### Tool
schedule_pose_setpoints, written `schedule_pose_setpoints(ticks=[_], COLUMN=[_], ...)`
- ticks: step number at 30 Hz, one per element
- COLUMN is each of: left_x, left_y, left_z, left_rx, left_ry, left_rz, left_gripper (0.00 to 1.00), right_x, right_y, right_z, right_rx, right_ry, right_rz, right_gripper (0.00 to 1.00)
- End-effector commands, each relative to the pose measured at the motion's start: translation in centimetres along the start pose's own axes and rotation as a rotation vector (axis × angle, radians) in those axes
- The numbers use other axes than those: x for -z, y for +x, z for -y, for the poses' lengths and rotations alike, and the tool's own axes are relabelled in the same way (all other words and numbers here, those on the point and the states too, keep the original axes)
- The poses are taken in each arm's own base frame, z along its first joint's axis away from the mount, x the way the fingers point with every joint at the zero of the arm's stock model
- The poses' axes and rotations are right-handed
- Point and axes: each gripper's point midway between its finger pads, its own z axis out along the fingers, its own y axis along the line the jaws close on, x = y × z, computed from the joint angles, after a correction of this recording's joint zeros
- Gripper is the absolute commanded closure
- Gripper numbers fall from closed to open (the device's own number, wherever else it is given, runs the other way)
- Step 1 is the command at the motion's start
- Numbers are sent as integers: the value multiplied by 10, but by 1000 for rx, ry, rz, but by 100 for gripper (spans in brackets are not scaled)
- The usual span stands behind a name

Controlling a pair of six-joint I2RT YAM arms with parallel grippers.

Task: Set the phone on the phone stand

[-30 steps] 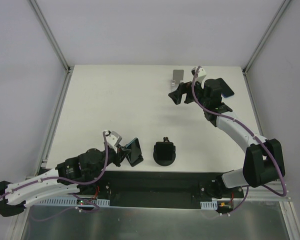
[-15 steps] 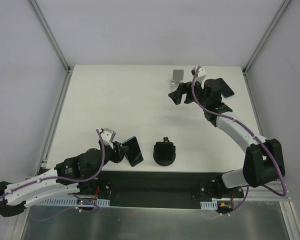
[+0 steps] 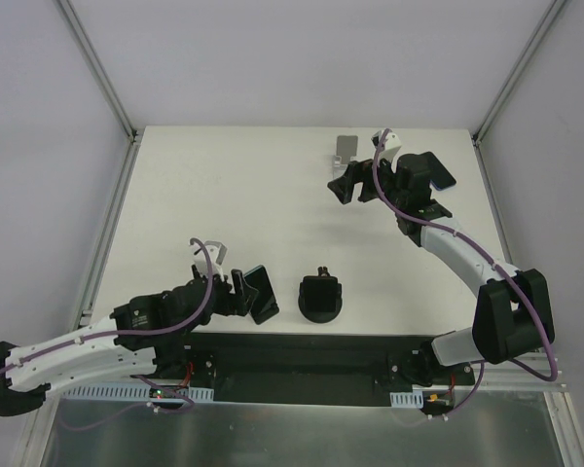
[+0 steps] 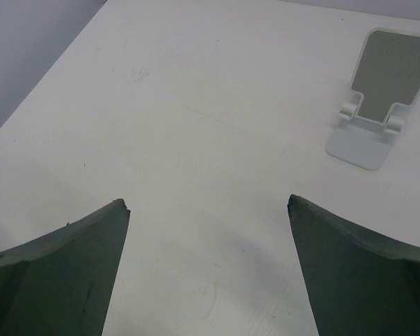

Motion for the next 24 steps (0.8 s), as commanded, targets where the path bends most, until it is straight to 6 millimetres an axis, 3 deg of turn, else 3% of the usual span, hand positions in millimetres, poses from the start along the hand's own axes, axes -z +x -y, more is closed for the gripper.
schedule_pose_setpoints(ticks=[1, 7, 11, 17, 24], left_x=[-3, -11, -17, -27, -35], left_y=[18, 25, 43, 55, 56], left_z=[-5, -1, -9, -7, 3], left_rx=[22, 37, 55, 11, -47], left_ry=[-24, 55, 38, 47, 103], left_rz=[-69, -13, -46, -76, -76], left_gripper=[40, 49, 65, 52, 55], right_x=[5, 9, 9, 8, 7], right_y=[-35, -38, -38, -38, -38], right_z=[-14, -14, -16, -15, -16], right_rx=[51, 62, 61, 55, 51], right_ry=[-37, -31, -38, -42, -45], right_rz=[88, 100, 101, 97, 98], right_gripper=[2, 2, 2, 2, 2])
